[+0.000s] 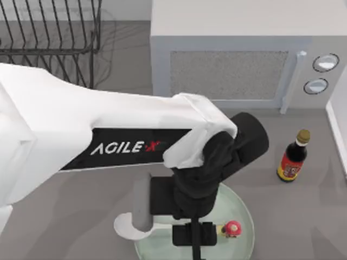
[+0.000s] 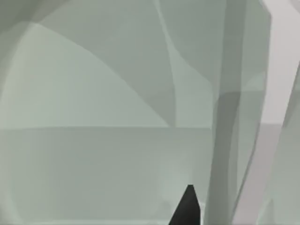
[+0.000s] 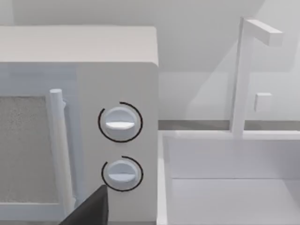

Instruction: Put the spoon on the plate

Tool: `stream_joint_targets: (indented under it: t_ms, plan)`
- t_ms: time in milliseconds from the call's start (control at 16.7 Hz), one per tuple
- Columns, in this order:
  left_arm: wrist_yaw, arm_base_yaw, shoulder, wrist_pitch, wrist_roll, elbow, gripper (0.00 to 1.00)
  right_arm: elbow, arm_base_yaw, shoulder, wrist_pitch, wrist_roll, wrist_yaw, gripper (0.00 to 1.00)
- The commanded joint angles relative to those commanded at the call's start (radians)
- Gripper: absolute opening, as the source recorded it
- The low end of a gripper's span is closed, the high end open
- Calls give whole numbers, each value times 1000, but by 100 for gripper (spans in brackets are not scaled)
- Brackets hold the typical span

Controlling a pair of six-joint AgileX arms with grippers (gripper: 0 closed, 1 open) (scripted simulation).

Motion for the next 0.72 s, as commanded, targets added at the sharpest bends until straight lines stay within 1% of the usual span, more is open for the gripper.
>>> stream_joint_targets:
  t_ms: [360,420,720]
  plan:
    - [0,0,0,0,0,0,98,0,0,0,0,0,0,100]
    - [0,0,0,0,0,0,100,0,0,0,0,0,0,100]
    - [0,0,0,0,0,0,100,0,0,0,0,0,0,100]
